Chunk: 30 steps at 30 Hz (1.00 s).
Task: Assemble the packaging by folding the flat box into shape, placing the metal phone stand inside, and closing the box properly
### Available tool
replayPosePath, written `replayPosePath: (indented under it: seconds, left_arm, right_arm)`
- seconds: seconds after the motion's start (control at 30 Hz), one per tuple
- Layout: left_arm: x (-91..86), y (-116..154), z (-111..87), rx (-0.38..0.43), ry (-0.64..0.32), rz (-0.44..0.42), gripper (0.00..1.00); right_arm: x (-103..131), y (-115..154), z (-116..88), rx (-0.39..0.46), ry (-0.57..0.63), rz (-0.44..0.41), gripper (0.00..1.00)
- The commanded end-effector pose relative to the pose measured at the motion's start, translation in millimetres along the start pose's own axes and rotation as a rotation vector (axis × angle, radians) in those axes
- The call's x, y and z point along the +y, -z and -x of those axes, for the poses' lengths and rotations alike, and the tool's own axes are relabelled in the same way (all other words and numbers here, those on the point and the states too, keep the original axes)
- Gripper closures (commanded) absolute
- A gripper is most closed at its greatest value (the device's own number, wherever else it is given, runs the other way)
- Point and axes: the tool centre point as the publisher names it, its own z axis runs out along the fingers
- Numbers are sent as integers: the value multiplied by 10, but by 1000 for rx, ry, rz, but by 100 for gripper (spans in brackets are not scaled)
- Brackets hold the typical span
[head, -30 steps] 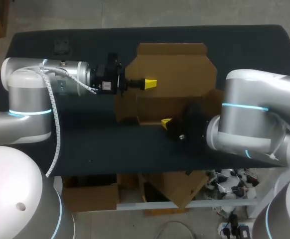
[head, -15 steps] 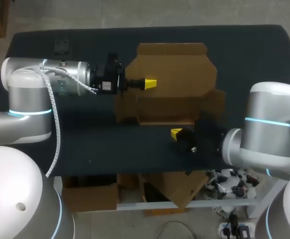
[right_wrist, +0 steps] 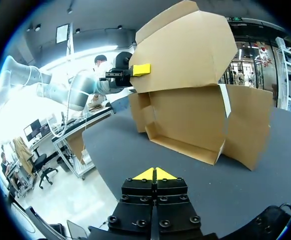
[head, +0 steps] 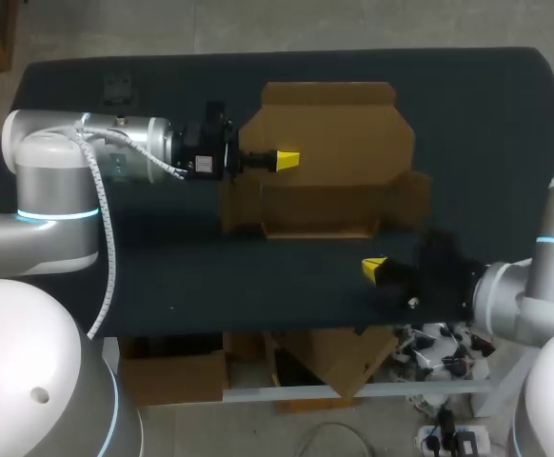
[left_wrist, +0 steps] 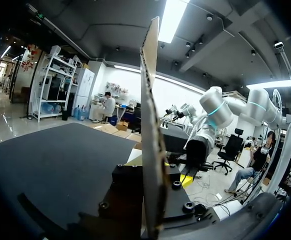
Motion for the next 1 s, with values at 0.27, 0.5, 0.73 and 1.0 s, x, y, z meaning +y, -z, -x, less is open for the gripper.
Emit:
replayPosePath:
  seconds: [0.27,0.5,0.73,1.0]
  left_arm:
    - [42,3,15,2,0,1,100]
    - [42,3,15,2,0,1,100]
    - [42,3,15,2,0,1,100]
    - [42,3,15,2,0,1,100]
  right_arm:
    - [-101,644,280,76,29,-38,100]
    - [-100,759,438,102,84,-73,100]
    - [-90,829,553,101,131,-103,100]
    - [-87,908,719,93,172,-133,100]
